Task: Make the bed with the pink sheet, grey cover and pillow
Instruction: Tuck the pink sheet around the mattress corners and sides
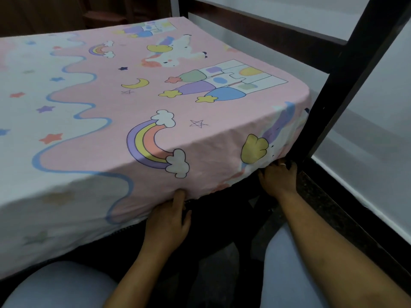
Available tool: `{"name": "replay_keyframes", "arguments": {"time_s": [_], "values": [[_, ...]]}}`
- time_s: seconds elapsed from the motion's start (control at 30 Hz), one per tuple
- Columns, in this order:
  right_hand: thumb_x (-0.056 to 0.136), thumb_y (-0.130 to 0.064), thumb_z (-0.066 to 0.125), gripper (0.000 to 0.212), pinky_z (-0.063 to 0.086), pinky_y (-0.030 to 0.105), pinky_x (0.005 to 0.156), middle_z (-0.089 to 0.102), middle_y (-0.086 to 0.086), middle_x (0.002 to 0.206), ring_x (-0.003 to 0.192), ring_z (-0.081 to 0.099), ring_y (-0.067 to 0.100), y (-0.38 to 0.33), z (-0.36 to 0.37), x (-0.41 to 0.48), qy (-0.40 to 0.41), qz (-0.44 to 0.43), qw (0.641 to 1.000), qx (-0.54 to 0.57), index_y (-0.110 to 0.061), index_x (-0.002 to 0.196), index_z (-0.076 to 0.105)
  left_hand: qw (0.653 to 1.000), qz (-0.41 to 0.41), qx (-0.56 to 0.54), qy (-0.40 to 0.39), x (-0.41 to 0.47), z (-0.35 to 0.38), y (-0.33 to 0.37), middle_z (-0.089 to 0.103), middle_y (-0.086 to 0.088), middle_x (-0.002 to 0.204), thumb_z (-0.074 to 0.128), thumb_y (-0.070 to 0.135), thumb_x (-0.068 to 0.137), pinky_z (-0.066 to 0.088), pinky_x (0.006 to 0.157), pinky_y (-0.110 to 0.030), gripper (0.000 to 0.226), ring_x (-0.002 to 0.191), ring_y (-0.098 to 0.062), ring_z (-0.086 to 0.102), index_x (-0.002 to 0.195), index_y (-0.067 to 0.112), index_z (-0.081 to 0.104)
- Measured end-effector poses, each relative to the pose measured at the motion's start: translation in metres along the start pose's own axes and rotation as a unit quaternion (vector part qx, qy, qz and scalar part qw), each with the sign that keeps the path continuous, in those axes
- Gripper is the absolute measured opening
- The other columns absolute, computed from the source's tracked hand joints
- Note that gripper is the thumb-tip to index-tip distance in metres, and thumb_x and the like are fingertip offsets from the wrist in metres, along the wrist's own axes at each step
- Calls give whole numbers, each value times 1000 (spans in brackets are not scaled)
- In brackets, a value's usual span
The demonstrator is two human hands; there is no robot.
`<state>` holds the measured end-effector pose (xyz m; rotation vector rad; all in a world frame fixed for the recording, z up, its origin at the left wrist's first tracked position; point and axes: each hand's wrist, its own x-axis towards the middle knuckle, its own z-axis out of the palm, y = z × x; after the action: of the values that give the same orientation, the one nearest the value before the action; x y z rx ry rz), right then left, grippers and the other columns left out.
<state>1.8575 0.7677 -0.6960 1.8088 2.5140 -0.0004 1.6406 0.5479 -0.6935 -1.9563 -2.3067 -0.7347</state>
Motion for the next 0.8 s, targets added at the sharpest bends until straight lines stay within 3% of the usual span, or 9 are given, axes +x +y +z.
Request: {"name": "replay_keyframes", "arguments": {"time_s": [0.1, 0.27, 0.33, 0.4, 0.5, 0.6, 0.67, 0.73, 0.8], "values": [[93, -35, 49, 30, 28, 43, 101, 67, 7, 110, 119, 45, 32, -1, -6, -3, 89, 23, 996, -22, -23, 111, 69, 997, -10, -65, -51, 2, -10, -5, 62, 4, 80, 59, 26, 85, 44, 56, -30, 34, 71, -17, 59, 113, 24, 39], [85, -32, 58, 21, 38, 36, 82, 70, 10, 92, 102, 52, 33, 6, -31, -20, 129, 80, 988, 30, -17, 85, 73, 973, -72, -177, -126, 8, -23, -17, 60, 7, 82, 61, 24, 86, 43, 68, -16, 25, 75, -6, 55, 103, 38, 50], [79, -29, 64, 21, 46, 35, 67, 68, 16, 75, 79, 60, 35, -3, -37, -30, 171, -6, 984, 53, -11, 72, 71, 978, -75, -146, -131, 9, -24, -18, 61, 10, 87, 60, 27, 86, 39, 64, -12, 14, 80, -4, 55, 98, 33, 55], [77, -30, 60, 25, 47, 32, 53, 66, 15, 63, 59, 63, 33, -32, -45, -47, 205, -168, 957, 116, -11, 62, 68, 977, -80, -126, -154, 9, -27, -18, 61, 10, 87, 62, 31, 85, 38, 62, -18, 9, 80, -6, 55, 92, 28, 56], [80, -36, 51, 29, 51, 29, 57, 72, 3, 77, 70, 67, 24, -101, -57, -77, 104, -410, 880, 217, -15, 77, 71, 955, -119, -113, -247, 4, -41, -26, 61, 3, 86, 66, 33, 83, 41, 66, -25, 13, 83, -16, 58, 87, 22, 59], [85, -37, 57, 29, 54, 22, 78, 72, -9, 102, 93, 66, 5, -167, -64, -91, -41, -484, 809, 330, -21, 105, 71, 923, -206, -101, -307, -8, -69, -43, 64, -5, 105, 64, 28, 86, 49, 78, -29, 25, 96, -22, 61, 107, 14, 63], [87, -33, 61, 29, 51, 24, 90, 69, -14, 112, 105, 63, 2, -195, -63, -90, -110, -474, 800, 350, -28, 114, 69, 894, -303, -133, -303, -22, -93, -56, 63, -6, 90, 62, 29, 89, 50, 68, -27, 22, 82, -20, 61, 103, 12, 64], [88, -39, 60, 32, 49, 25, 92, 65, -18, 119, 113, 59, 5, -209, -57, -87, -105, -490, 823, 269, -38, 119, 64, 847, -417, -199, -261, -39, -112, -67, 57, -1, 76, 57, 32, 93, 45, 52, -19, 19, 63, -13, 54, 99, 15, 60], [90, -42, 57, 38, 44, 20, 95, 58, -20, 130, 121, 53, 6, -212, -52, -90, -113, -497, 837, 200, -44, 127, 55, 801, -512, -240, -197, -60, -126, -77, 56, 0, 80, 53, 32, 95, 43, 47, -18, 28, 62, -9, 50, 112, 11, 58]]}}
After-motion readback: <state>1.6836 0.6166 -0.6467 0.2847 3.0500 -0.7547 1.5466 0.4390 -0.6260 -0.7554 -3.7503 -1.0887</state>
